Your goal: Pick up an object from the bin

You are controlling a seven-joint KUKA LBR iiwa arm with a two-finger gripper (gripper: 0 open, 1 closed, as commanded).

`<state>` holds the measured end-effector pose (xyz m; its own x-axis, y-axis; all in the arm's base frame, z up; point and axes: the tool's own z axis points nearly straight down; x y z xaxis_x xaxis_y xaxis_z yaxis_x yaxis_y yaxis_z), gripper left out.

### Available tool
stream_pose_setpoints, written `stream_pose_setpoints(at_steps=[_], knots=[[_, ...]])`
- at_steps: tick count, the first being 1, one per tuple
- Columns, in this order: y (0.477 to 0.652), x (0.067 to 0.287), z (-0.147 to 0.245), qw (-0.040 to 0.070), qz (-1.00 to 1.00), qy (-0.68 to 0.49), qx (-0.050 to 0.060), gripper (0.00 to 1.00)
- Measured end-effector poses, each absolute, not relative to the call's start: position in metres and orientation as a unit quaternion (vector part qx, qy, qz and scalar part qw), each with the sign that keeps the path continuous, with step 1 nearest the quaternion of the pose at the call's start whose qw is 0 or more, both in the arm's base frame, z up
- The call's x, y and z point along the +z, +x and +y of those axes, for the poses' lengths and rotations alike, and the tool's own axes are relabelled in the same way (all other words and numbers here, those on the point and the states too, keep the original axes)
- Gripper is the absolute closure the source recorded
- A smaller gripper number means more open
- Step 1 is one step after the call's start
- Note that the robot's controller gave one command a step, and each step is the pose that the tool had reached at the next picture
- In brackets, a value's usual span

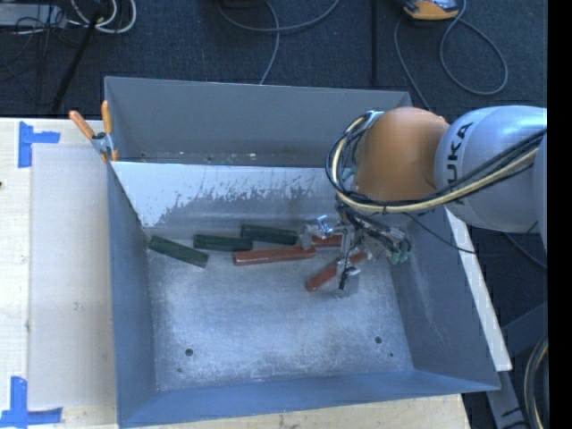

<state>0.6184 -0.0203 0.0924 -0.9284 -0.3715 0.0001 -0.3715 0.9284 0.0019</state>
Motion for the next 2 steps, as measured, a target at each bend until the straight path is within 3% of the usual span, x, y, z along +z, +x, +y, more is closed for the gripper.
stream_pose_setpoints(at_steps=[1, 2], knots=[[0.6208, 0.0705, -0.06, -0.001, -0.952, 0.305, 0.0, 0.0], [0.6214, 0.0712, -0.0604, -0.002, -0.953, 0.303, 0.0, 1.0]])
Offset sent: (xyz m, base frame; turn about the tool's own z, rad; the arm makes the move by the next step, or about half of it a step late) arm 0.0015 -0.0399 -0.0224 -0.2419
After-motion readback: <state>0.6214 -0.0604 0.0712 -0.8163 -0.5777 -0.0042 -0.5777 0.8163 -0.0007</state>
